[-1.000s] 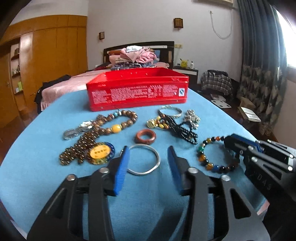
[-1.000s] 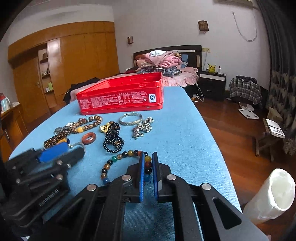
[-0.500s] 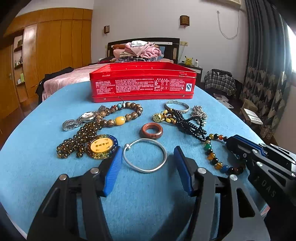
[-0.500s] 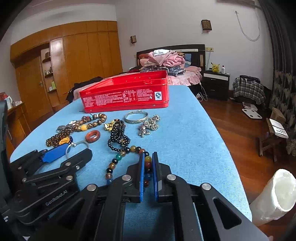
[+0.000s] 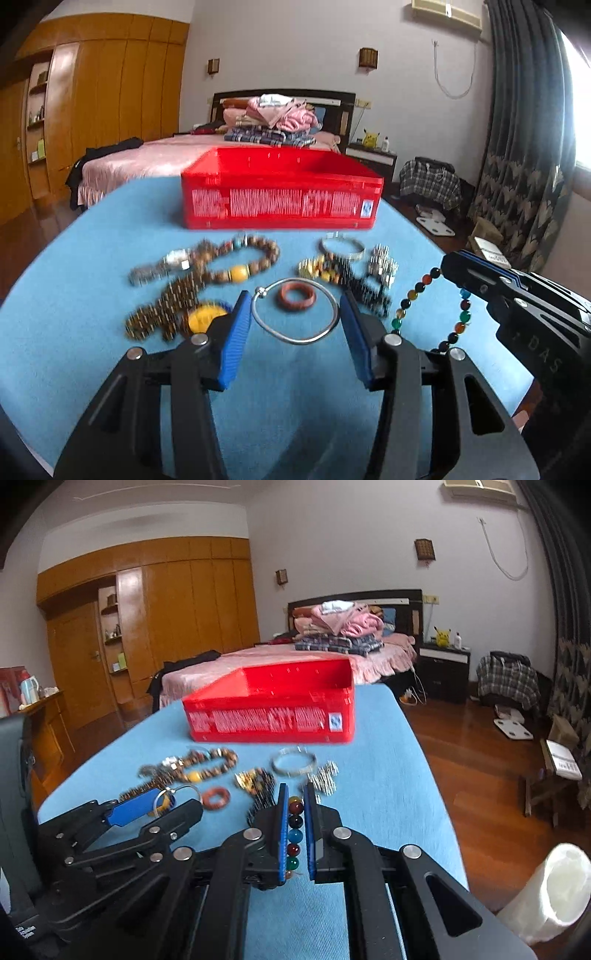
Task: Organize jewelry
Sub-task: 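Carry both pieces over the red tin and open both tools to drop them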
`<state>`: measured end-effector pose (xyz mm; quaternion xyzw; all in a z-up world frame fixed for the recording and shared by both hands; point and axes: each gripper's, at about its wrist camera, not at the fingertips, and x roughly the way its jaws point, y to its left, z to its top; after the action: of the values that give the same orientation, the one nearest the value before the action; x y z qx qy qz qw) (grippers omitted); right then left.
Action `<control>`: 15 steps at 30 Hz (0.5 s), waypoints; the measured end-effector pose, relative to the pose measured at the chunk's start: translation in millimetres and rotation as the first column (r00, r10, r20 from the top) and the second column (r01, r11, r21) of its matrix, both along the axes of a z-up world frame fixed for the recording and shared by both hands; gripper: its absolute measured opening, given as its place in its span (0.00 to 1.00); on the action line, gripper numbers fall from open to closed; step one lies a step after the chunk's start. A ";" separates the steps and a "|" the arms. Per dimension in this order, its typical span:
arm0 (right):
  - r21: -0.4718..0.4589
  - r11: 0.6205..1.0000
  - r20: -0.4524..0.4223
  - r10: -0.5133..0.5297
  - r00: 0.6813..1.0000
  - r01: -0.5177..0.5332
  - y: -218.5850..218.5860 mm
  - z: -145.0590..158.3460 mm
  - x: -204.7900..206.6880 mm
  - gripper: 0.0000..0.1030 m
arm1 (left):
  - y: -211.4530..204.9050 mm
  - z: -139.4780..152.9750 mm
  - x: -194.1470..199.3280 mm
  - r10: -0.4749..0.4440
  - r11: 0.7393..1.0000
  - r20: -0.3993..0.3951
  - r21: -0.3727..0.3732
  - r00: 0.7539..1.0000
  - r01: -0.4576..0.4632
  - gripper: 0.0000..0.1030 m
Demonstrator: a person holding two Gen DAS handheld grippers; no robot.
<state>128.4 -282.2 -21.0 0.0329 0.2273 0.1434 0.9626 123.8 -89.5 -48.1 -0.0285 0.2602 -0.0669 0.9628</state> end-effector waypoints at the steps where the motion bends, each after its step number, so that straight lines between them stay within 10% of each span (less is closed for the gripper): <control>1: 0.009 1.000 0.006 0.010 1.000 -0.010 0.2 6.0 2.4 0.08 | 0.4 4.6 2.0 0.002 1.000 0.005 -0.001 1.000 -0.002 0.46; 15: 0.075 0.997 0.091 0.023 0.996 -0.030 8.2 86.5 93.8 0.08 | 19.6 88.7 98.6 0.068 0.997 0.080 -0.029 0.994 -0.066 0.46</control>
<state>222.3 -273.9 65.5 0.0599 0.1782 0.1661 0.9680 222.4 -69.9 40.6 -0.0475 0.2191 -0.0390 0.9738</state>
